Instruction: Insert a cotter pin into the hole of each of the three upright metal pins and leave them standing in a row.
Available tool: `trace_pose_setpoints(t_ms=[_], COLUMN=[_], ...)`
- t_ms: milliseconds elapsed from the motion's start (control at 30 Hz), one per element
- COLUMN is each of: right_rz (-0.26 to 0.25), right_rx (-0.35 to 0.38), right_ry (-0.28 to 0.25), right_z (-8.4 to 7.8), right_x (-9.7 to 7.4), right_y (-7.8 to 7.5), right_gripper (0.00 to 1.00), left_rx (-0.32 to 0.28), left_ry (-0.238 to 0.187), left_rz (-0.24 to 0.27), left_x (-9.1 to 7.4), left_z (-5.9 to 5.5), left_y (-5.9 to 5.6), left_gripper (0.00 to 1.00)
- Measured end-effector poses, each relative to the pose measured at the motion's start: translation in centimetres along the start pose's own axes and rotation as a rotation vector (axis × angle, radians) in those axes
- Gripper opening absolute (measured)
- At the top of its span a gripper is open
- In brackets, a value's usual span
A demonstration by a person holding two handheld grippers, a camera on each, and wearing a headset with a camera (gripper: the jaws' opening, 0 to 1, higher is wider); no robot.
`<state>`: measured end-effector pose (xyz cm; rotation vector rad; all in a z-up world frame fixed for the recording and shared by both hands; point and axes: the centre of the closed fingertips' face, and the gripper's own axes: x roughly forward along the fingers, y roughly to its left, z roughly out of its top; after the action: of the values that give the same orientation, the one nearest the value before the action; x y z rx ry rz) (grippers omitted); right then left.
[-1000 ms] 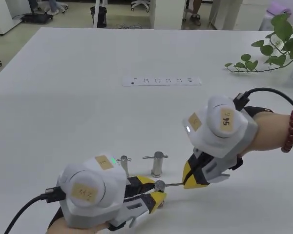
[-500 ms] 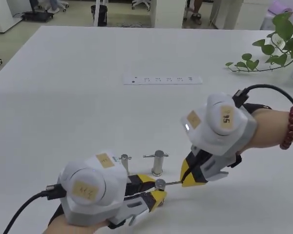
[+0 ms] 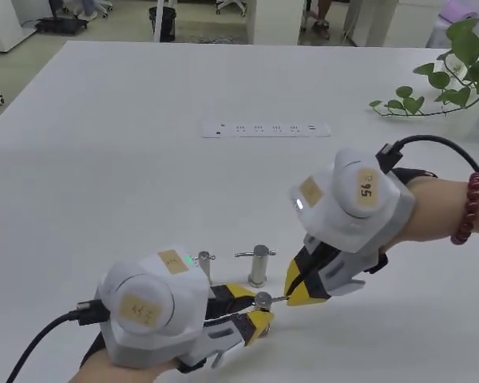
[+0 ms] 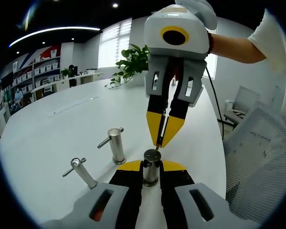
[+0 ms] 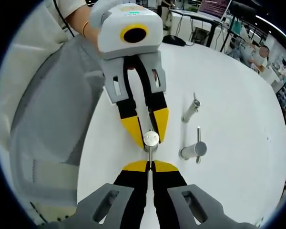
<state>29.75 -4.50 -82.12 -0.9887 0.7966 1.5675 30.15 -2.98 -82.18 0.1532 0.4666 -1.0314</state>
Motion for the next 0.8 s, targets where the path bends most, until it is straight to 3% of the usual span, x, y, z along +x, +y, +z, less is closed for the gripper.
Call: trace_pose_setpoints(t_ms=[800], right_rz=[-0.009], right_rx=[0.036], right_ry=[-0.03], right_z=[1.3], right_x=[0.7], right_y=[0.0], right_gripper=[0.05], left_rx=[-0.046], left_ry=[-0.004], left_rz=[-0.011], left_x=[0.1], left_z=[-0.1], left_y=[0.0], left_gripper=[0.12])
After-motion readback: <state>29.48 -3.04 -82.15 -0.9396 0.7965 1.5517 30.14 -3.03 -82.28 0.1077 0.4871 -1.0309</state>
